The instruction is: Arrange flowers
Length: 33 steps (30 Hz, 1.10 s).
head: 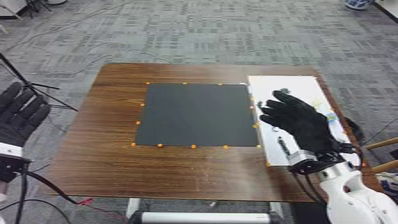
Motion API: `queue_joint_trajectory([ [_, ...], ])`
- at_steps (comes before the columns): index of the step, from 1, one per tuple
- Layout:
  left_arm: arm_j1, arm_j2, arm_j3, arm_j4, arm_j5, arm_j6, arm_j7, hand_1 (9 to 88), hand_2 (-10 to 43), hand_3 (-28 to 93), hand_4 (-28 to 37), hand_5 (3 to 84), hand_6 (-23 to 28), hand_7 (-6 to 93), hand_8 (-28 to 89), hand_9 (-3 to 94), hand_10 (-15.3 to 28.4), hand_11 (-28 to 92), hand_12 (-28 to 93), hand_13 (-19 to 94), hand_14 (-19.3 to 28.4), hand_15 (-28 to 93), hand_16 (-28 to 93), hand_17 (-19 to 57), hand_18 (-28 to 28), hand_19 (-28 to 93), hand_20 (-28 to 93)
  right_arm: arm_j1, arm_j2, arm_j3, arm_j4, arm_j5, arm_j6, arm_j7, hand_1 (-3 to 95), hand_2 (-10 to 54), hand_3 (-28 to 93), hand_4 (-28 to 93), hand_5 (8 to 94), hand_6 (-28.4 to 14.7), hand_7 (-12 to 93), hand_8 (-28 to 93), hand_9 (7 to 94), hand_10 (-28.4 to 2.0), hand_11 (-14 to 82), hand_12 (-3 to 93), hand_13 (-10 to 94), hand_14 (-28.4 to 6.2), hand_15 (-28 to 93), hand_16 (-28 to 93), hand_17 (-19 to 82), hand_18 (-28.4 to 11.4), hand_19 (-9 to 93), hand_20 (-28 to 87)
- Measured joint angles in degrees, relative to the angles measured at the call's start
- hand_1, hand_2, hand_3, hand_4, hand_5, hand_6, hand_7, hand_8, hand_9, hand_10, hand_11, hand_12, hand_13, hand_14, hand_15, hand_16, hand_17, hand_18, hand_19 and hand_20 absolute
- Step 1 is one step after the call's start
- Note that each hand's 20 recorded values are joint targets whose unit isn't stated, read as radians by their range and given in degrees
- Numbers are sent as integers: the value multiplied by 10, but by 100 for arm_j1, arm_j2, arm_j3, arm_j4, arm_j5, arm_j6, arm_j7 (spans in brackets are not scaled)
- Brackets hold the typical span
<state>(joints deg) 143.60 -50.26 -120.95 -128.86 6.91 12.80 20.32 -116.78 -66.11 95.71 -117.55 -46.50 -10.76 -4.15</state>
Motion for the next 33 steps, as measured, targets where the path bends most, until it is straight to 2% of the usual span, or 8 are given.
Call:
queue_joint_trajectory([
  [5,-187,27,22,41,9,12,58,236,157,670,-283,355,77,70,-64,307,133,100,109,193,105,168,-49,-10,76,191,98,-4,-157,284,47,-1127,-125,-385,252,-80,788,-253,440,-30,163,-118,430,-144,58,135,332,-143,198,128,175,-184,319,174],
  [9,-198,53,-5,38,238,27,29,236,156,672,-283,353,76,70,-64,306,133,100,111,196,108,169,-43,-12,75,187,100,-31,-111,417,-78,-2566,-98,-425,262,-92,788,-257,448,-43,174,-121,446,-175,67,132,356,-156,231,134,181,-189,353,186],
  [11,-193,53,-21,32,292,27,25,237,156,672,-283,353,76,70,-63,306,133,100,112,197,108,170,-42,-12,75,185,100,-116,73,252,-278,-3046,400,-326,259,-94,790,-266,450,-47,173,-120,448,-180,68,129,365,-158,253,132,184,-190,392,191],
  [14,-181,52,-39,29,287,27,23,237,156,672,-283,353,77,69,-63,306,133,99,113,200,111,174,-41,-12,75,183,101,-346,519,-132,-681,-3630,1694,88,251,-95,785,-278,449,-49,176,-118,450,-178,77,137,376,-153,310,140,185,-194,460,202],
  [16,-164,49,-52,29,273,27,23,237,156,671,-283,353,76,69,-62,306,133,99,114,201,112,175,-40,-12,76,184,102,-526,790,-273,-868,-4147,2397,384,244,-95,762,-282,452,-52,187,-118,464,-173,109,154,392,-153,438,151,191,-203,567,231],
  [23,-155,52,-56,36,251,30,20,237,157,670,-283,353,77,71,-62,307,134,103,117,208,115,187,-38,-15,80,193,107,-485,1751,-1321,-771,-6345,3536,2262,239,-95,666,-283,500,-76,197,-107,524,-194,196,183,412,-188,615,189,212,-232,691,281],
  [27,-149,54,-58,36,244,36,19,236,157,671,-283,354,77,71,-62,308,136,105,118,211,116,192,-39,-16,81,192,106,-427,2099,-1512,-832,-7252,3290,3418,250,-95,643,-283,504,-85,196,-93,525,-202,215,195,404,-204,655,208,214,-249,732,308],
  [33,-75,53,-123,24,234,45,22,236,158,672,-283,354,77,72,-62,308,135,107,119,211,118,195,-39,-16,81,190,105,-76,2344,-1979,-849,-8972,2047,4169,288,-95,623,-283,513,-91,217,-83,538,-212,273,219,408,-224,716,254,228,-268,782,352],
])
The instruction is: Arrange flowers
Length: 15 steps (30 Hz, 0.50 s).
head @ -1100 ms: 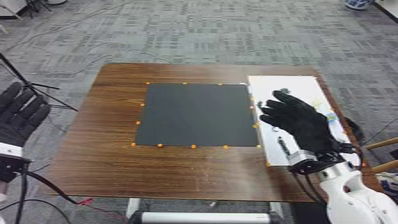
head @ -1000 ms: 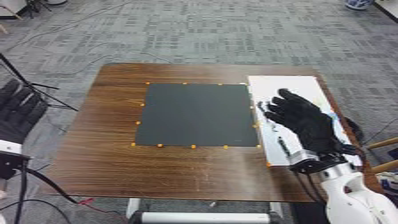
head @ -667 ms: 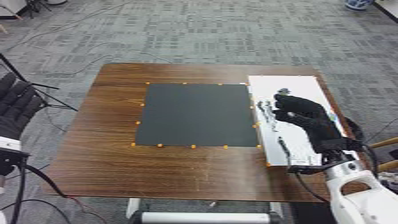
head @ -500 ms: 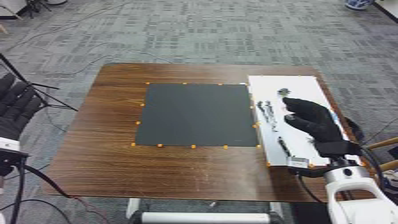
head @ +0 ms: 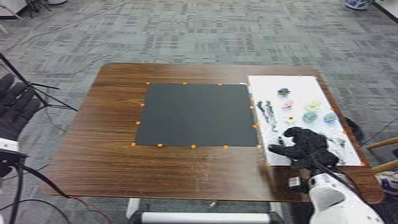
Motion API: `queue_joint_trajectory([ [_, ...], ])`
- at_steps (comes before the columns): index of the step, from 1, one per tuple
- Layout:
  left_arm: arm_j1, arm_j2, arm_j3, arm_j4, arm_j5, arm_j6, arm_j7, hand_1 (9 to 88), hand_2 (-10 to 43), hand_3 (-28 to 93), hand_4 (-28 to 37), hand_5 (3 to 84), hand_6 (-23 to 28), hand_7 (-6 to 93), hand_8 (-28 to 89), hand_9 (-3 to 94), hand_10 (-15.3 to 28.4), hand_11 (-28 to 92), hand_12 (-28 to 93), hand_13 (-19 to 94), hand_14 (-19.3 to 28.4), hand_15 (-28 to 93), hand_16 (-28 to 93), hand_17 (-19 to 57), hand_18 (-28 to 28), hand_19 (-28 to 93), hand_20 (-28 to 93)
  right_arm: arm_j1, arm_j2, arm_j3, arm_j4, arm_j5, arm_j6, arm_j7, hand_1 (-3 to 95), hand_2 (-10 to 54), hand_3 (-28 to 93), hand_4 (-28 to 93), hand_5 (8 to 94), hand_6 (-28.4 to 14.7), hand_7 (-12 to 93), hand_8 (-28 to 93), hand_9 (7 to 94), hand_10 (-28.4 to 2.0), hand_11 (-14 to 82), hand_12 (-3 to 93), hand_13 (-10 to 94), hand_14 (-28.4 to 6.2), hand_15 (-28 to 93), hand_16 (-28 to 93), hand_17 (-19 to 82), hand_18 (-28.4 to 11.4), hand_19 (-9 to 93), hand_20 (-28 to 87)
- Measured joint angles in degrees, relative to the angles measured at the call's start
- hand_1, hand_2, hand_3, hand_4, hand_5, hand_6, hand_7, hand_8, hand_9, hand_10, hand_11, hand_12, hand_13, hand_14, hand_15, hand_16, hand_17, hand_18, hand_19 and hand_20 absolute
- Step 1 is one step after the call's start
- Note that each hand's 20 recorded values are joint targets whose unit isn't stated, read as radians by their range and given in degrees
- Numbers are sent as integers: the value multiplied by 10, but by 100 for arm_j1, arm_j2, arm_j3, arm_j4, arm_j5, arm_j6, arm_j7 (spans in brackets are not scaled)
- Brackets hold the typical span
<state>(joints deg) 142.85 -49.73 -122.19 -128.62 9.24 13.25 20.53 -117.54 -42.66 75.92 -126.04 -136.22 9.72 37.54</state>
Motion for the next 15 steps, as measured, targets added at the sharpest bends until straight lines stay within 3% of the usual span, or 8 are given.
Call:
queue_joint_trajectory([
  [6,44,-5,-23,-4,-21,17,18,236,158,671,-283,354,77,72,-62,308,136,109,120,211,121,198,-38,-17,82,190,106,-46,149,50,-257,-1311,-197,79,391,-95,475,-283,522,-98,257,-76,549,-218,343,240,428,-233,741,312,251,-282,824,405],
  [12,91,-17,-23,-25,-54,17,54,236,158,671,-283,354,76,73,-62,308,137,108,119,212,122,196,-38,-17,82,189,106,-20,240,4,-347,-1227,-547,335,353,-95,590,-283,525,-93,312,-97,559,-211,366,237,444,-217,726,305,254,-273,798,389],
  [15,134,-26,-29,-32,-70,17,81,235,158,672,-283,355,77,73,-62,308,137,108,119,212,121,195,-38,-18,82,189,105,-54,240,18,-260,-1088,-287,171,373,-95,584,-283,535,-86,282,-103,567,-203,337,229,445,-210,707,289,251,-271,790,378],
])
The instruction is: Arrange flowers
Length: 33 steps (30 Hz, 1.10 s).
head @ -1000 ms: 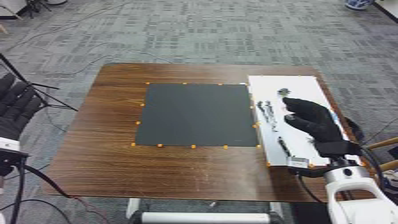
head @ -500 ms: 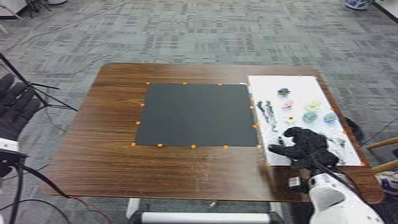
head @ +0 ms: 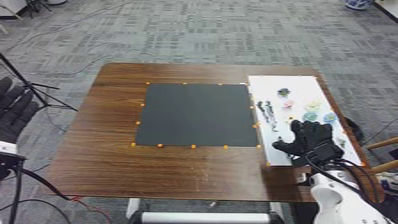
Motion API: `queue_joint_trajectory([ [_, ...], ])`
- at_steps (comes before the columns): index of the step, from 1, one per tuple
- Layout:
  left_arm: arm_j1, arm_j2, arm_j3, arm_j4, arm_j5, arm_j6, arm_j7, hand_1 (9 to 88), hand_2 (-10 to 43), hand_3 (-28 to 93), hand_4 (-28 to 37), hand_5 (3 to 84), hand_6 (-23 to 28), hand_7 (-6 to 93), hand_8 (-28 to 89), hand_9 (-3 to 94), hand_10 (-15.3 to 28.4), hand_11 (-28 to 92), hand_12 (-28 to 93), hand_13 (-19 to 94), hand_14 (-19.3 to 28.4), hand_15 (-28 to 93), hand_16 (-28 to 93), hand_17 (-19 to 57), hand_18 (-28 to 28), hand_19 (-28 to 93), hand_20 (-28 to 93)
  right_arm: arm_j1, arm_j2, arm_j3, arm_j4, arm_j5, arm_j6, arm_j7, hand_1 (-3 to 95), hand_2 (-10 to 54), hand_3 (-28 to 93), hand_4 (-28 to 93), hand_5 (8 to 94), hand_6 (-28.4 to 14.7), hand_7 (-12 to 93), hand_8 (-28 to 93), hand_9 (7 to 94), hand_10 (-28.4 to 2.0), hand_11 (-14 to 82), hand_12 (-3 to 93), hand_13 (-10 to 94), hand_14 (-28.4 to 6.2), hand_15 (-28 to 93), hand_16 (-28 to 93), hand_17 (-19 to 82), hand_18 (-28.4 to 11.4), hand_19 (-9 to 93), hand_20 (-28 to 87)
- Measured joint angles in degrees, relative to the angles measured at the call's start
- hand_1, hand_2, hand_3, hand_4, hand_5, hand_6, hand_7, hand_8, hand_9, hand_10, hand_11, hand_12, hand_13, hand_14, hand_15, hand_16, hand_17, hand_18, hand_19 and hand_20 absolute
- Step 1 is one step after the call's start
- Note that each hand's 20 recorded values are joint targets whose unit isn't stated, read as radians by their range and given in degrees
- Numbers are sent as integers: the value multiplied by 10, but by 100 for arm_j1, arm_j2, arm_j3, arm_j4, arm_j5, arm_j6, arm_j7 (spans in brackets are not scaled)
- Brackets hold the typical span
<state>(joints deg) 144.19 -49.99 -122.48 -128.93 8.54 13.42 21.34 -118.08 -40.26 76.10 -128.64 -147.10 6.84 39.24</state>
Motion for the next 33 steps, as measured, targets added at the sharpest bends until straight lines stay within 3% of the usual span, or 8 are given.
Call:
queue_joint_trajectory([
  [3,47,-20,-43,-21,-10,0,2,236,158,672,-283,355,77,72,-62,309,136,108,120,213,121,195,-37,-18,82,188,105,-116,-2,53,130,-71,850,-287,374,-95,536,-283,556,-96,216,-86,584,-206,309,227,455,-217,705,285,258,-277,805,384],
  [5,73,-38,-69,-37,-14,0,7,236,158,671,-283,355,77,73,-62,309,136,109,120,213,121,195,-37,-18,82,188,105,-158,-13,109,103,-90,1169,-263,426,-95,398,-283,596,-105,162,-72,623,-207,301,237,495,-216,716,311,282,-282,841,409],
  [9,76,-47,-66,-38,-15,0,11,236,158,671,-283,355,77,73,-62,309,136,110,120,212,122,197,-35,-18,83,188,105,12,-24,24,-55,64,533,280,478,-95,255,-228,628,-109,143,-64,647,-208,315,250,511,-219,723,342,301,-284,864,435],
  [13,74,-49,-50,-38,-21,8,11,236,158,672,-283,355,77,73,-62,309,136,111,120,212,122,196,-35,-19,83,188,105,364,-51,-183,-115,244,-1230,626,446,-95,385,-277,633,-102,168,-59,644,-207,336,262,512,-219,725,350,301,-284,865,438],
  [15,74,-52,-48,-38,-26,13,11,235,158,673,-283,355,77,73,-62,309,136,111,120,212,123,196,-34,-19,83,188,105,394,-63,-185,-115,273,-1661,593,449,-95,401,-280,636,-96,185,-59,643,-206,350,267,513,-217,728,351,301,-284,865,439],
  [22,74,-53,-19,-43,-41,34,19,236,158,672,-283,355,77,74,-62,308,136,110,120,213,123,197,-34,-19,83,188,105,393,-63,-324,-73,319,-1497,507,492,-95,378,-282,649,-87,204,-68,651,-200,364,271,524,-210,734,360,306,-284,869,441],
  [28,42,-53,29,-42,-46,34,23,235,158,673,-283,355,77,73,-62,308,136,109,121,213,124,196,-34,-19,84,188,105,565,-65,-676,87,257,-1487,528,428,-95,622,-282,656,-82,211,-71,659,-195,368,269,533,-206,734,362,312,-284,874,436],
  [33,-22,-50,79,-38,-49,34,23,235,158,673,-283,355,77,73,-62,308,136,109,121,212,123,195,-34,-20,84,189,105,697,-110,-808,231,199,-1495,617,459,-95,702,-281,675,-73,229,-71,683,-187,377,268,546,-200,735,368,326,-284,884,431],
])
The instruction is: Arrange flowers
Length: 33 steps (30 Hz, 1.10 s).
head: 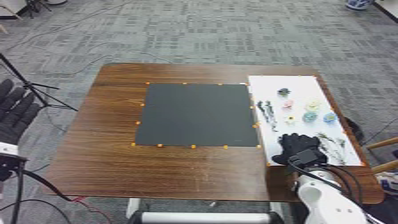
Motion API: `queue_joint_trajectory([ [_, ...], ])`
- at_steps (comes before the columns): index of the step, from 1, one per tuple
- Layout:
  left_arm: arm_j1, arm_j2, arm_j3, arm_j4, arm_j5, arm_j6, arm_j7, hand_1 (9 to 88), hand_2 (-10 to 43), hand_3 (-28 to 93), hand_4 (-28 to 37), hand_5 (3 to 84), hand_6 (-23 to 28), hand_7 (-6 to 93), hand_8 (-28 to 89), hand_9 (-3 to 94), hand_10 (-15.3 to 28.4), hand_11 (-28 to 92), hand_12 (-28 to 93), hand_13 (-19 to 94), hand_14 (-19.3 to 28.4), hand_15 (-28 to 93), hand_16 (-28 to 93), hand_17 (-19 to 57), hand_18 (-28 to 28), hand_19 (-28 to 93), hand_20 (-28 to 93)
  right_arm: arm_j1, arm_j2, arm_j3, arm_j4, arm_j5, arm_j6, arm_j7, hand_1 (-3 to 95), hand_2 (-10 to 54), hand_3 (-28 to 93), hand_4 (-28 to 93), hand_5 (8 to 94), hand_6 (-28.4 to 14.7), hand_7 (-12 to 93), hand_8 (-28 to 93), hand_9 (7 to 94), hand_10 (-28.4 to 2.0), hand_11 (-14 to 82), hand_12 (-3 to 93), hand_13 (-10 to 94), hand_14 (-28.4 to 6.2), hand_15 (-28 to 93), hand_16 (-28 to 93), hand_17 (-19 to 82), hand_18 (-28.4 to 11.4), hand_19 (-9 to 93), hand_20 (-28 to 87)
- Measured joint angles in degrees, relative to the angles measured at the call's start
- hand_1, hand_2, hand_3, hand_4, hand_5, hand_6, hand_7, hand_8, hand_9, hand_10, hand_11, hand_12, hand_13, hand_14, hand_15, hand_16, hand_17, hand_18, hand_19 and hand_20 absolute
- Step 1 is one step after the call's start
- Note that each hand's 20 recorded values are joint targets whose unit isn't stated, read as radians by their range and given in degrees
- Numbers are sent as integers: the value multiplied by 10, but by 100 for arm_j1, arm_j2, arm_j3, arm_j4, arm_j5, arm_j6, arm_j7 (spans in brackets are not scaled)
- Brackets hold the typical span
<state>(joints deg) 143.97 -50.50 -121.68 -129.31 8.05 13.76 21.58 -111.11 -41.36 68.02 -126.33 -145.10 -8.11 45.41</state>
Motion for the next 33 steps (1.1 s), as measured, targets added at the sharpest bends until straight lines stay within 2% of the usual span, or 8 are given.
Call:
queue_joint_trajectory([
  [4,-9,0,12,0,-11,0,3,236,158,672,-283,355,78,74,-62,308,136,110,122,212,123,195,-33,-20,84,189,105,125,-84,-72,167,17,-31,79,471,-95,712,-282,674,-65,267,-56,691,-181,383,269,553,-192,733,376,331,-284,890,424],
  [9,-15,-3,26,0,-30,2,4,235,159,672,-283,355,78,74,-62,308,137,110,121,212,124,195,-33,-20,84,189,105,245,-216,-79,288,84,-74,158,511,-95,681,-283,632,-59,319,110,715,-156,318,316,596,-167,703,381,357,-280,904,400],
  [13,-18,-3,39,4,-72,6,9,235,159,672,-283,355,77,73,-62,308,135,110,122,212,125,197,-32,-21,84,190,105,326,-310,-82,383,134,-72,240,528,-95,693,-282,573,-73,409,-23,733,-145,268,342,609,-160,694,389,368,-278,912,387],
  [15,-18,-3,44,6,-88,6,9,235,158,673,-283,355,77,74,-62,308,136,110,122,212,126,199,-31,-21,85,191,105,360,-353,-86,422,158,-72,285,579,-95,661,-282,543,-85,462,-106,766,-126,198,400,625,-137,665,454,381,-274,917,378],
  [17,-20,-3,48,7,-102,9,9,234,158,673,-283,354,77,74,-62,308,135,109,121,211,127,202,-31,-22,86,192,106,396,-394,-100,457,184,-65,331,608,-95,661,-281,519,-96,512,-188,783,-112,190,434,646,-116,649,497,397,-271,923,377],
  [22,-49,-4,90,24,-115,12,8,235,157,674,-283,354,77,74,-62,308,135,110,122,210,130,209,-30,-24,87,195,106,520,-453,-218,570,209,16,407,631,-95,722,-282,498,-61,608,60,831,-81,236,489,713,-79,633,535,448,-258,932,387],
  [28,-57,-3,115,27,-160,12,14,236,156,674,-283,354,77,74,-62,307,136,110,123,210,130,210,-32,-25,88,195,106,455,-450,-233,670,306,649,423,618,-95,746,-281,503,-42,647,90,844,-77,241,504,731,-77,629,539,463,-257,932,400],
  [33,-34,-3,81,28,-274,13,73,237,156,673,-283,355,77,75,-62,308,136,112,123,211,131,214,-33,-24,88,195,105,288,-426,-61,533,967,1145,417,610,-95,760,-260,508,-38,665,82,842,-83,252,517,729,-81,634,535,462,-259,932,392],
])
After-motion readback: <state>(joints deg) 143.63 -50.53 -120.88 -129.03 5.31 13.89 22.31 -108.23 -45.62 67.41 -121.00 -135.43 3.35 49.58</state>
